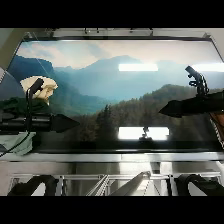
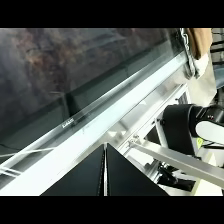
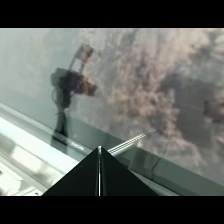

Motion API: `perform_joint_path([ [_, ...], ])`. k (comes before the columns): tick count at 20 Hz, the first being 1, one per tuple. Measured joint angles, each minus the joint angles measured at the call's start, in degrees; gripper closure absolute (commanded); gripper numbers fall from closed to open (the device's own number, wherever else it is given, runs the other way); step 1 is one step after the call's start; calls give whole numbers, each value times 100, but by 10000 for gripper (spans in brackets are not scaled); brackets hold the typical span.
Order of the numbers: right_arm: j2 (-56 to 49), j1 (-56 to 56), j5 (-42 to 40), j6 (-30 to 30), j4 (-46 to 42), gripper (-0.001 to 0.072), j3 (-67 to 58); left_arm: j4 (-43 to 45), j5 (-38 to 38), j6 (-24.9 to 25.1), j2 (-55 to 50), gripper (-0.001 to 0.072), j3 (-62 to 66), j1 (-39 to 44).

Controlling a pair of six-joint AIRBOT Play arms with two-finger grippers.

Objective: Fold the shirts.

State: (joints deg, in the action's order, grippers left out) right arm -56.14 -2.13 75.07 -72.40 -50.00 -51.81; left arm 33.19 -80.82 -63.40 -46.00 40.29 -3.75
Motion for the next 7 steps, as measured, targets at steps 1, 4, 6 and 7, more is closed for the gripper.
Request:
perform_joint_path([
  [1, 9, 11, 2, -24, 0, 696, 17, 2, 24, 0, 59, 691, -33, 0],
  [4, 20, 33, 4, -63, 13, 696, 44, 7, 44, -2, 170, 691, -87, 0],
  [6, 22, 37, 4, -70, 15, 696, 50, 26, 59, -2, 205, 691, -101, 0],
  [7, 22, 39, 4, -87, 17, 697, 52, 24, 74, -2, 214, 691, -107, 0],
])
